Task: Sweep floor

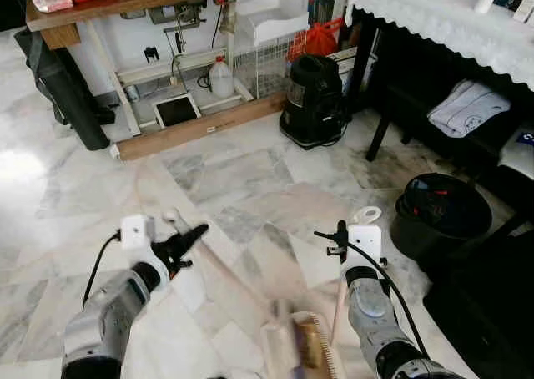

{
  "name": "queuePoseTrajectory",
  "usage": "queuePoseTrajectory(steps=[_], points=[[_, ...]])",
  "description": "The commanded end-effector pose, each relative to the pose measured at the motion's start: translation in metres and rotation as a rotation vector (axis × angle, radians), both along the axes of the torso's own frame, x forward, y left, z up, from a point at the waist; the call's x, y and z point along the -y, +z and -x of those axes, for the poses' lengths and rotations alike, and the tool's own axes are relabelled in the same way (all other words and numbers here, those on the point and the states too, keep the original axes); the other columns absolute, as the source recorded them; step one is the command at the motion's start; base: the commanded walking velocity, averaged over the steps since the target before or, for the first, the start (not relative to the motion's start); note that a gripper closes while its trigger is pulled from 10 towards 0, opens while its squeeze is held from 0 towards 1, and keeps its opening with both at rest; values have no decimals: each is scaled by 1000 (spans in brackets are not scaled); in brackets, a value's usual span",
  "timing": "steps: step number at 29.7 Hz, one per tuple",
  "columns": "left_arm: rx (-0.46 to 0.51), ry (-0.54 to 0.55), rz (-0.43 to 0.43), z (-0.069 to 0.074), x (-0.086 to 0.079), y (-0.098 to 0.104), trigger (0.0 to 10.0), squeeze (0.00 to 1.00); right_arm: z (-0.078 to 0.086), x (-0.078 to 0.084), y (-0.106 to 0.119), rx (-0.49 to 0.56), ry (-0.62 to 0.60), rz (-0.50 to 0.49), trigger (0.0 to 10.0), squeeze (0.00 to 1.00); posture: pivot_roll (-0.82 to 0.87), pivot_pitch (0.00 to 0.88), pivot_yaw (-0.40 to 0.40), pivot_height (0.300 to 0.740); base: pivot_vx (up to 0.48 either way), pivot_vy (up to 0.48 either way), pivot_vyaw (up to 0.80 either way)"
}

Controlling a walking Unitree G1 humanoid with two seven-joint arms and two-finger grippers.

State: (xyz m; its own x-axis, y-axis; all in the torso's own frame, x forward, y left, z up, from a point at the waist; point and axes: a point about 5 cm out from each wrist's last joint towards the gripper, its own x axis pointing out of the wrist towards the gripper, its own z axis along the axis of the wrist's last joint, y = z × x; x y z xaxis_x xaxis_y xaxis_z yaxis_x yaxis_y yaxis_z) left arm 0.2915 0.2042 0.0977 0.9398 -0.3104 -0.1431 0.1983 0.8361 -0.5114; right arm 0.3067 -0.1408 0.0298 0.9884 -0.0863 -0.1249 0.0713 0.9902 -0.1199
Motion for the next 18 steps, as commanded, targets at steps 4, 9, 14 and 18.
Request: queuePoseTrajectory(steps=[4, 9, 14, 18], points=[[33, 16, -17, -2, -3, 9, 10000, 0, 13, 0, -20, -115, -3, -2, 10000, 0, 179, 115, 21, 740, 0, 0, 0], [133, 164, -152, -4, -20, 24, 10000, 0, 12, 1, -19, -110, -3, -3, 10000, 0, 177, 107, 19, 740, 0, 0, 0], [239, 259, -291, -6, -26, 40, 10000, 0, 10, 2, -17, -97, 1, -9, 10000, 0, 173, 98, 16, 740, 0, 0, 0], [343, 317, -500, -7, -11, 42, 10000, 0, 6, 4, -10, -58, -12, -56, 10000, 0, 158, 85, 14, 740, 0, 0, 0]])
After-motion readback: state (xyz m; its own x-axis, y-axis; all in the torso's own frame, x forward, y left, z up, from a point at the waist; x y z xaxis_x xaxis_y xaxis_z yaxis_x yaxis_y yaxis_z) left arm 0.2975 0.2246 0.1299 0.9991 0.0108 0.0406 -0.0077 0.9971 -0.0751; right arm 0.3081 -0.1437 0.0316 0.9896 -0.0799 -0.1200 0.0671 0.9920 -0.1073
